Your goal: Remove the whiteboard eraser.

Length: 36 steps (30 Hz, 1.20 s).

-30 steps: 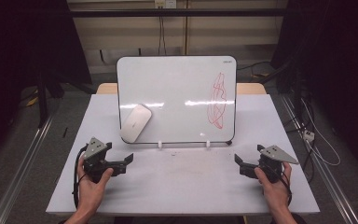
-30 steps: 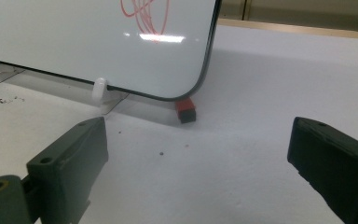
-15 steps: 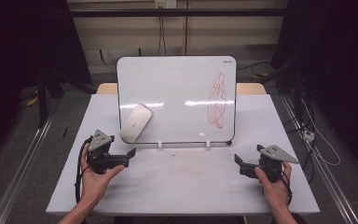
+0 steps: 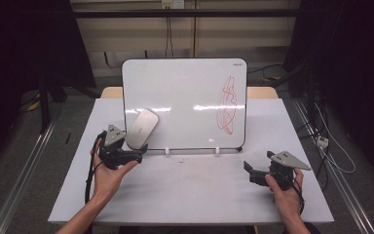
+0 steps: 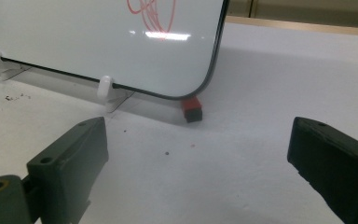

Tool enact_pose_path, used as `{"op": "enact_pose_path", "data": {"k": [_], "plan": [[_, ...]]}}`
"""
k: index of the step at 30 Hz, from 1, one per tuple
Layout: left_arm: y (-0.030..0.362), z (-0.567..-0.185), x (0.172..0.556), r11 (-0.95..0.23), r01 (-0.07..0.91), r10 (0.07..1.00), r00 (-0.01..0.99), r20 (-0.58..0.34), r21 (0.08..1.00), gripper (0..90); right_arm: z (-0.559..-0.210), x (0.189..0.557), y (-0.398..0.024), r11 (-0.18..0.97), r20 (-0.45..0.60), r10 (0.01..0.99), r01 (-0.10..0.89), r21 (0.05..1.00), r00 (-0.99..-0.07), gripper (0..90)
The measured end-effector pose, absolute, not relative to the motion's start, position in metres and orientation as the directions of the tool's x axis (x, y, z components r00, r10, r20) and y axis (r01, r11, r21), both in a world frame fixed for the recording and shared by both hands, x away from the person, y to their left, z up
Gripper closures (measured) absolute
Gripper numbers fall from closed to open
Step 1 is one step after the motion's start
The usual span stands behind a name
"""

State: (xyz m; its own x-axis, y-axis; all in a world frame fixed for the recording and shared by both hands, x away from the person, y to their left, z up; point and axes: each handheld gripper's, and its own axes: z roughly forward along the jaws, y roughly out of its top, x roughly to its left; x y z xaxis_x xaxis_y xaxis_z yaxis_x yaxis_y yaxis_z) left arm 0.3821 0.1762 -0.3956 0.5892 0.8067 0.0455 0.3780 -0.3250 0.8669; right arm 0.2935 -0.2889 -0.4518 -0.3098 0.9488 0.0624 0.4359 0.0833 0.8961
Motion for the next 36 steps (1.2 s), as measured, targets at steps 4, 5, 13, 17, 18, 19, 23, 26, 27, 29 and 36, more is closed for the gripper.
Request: {"op": "enact_pose_path", "data": {"k": [4,5,13,17,18,19,23,26,27,29,36], "plan": [[0.171,-0.389,0.390,-0.360,0.345,0.797,0.597,0.093,0.867,10.3,-0.452,0.294,-0.289,0.082,0.063,0.950,0.437,0.896,-0.307,4.9],[0.170,-0.387,0.392,-0.364,0.344,0.796,0.597,0.098,0.865,10.4,-0.452,0.294,-0.289,0.083,0.061,0.950,0.436,0.896,-0.307,4.9],[0.157,-0.370,0.408,-0.434,0.306,0.781,0.596,0.185,0.847,13.7,-0.452,0.294,-0.288,0.088,0.057,0.950,0.437,0.895,-0.307,5.1],[0.149,-0.366,0.415,-0.459,0.290,0.778,0.588,0.222,0.840,13.8,-0.451,0.294,-0.288,0.091,0.053,0.949,0.435,0.896,-0.310,5.1],[0.146,-0.367,0.415,-0.467,0.291,0.778,0.585,0.231,0.835,13.5,-0.451,0.294,-0.287,0.093,0.052,0.949,0.435,0.895,-0.311,5.0],[0.144,-0.367,0.415,-0.479,0.301,0.775,0.587,0.236,0.825,12.7,-0.451,0.294,-0.287,0.095,0.050,0.949,0.435,0.896,-0.311,5.1],[0.143,-0.375,0.413,-0.515,0.293,0.771,0.570,0.286,0.806,14.7,-0.451,0.293,-0.286,0.096,0.050,0.948,0.434,0.896,-0.314,5.1],[0.146,-0.382,0.413,-0.515,0.301,0.779,0.555,0.291,0.803,17.0,-0.451,0.293,-0.287,0.098,0.049,0.948,0.434,0.895,-0.316,5.2],[0.148,-0.384,0.414,-0.508,0.314,0.784,0.554,0.280,0.802,17.0,-0.451,0.293,-0.287,0.099,0.049,0.948,0.435,0.895,-0.315,5.1],[0.149,-0.387,0.415,-0.511,0.329,0.783,0.560,0.271,0.794,17.0,-0.451,0.293,-0.286,0.099,0.049,0.948,0.437,0.894,-0.315,5.1],[0.145,-0.397,0.418,-0.550,0.343,0.760,0.583,0.286,0.761,24.0,-0.450,0.293,-0.285,0.104,0.046,0.946,0.435,0.894,-0.320,5.2]]}}
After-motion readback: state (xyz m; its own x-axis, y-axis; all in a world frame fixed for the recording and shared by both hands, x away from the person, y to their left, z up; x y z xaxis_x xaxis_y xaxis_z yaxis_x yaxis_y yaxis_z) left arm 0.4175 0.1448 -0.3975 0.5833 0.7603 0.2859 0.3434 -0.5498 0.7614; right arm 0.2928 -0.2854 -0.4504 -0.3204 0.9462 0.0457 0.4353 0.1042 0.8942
